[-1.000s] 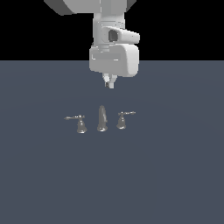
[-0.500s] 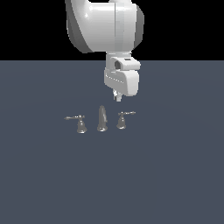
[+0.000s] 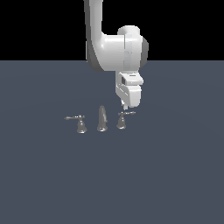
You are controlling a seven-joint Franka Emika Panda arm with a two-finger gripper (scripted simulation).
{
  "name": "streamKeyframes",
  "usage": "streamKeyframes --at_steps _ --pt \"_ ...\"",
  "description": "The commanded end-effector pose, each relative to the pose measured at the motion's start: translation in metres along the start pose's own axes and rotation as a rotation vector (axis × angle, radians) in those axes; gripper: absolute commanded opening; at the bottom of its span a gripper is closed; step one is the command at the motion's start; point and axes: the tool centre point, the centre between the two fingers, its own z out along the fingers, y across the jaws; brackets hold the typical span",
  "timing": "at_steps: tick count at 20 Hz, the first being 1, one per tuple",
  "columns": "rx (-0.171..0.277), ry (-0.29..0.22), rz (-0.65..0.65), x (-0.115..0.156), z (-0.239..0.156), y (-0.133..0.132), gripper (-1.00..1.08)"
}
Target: Turn on the faucet by rotating a designated handle.
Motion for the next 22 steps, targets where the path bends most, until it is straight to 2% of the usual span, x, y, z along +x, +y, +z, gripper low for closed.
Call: streamKeyframes --at_steps 1,13,22 --pt "0.001 0.000 0.032 0.008 0.008 -0.004 -1.00" --pt "0.001 -0.001 0.072 0.018 0.019 -0.009 -1.00" --pt "0.002 -0.001 0.072 0.030 0.018 0.021 -1.00"
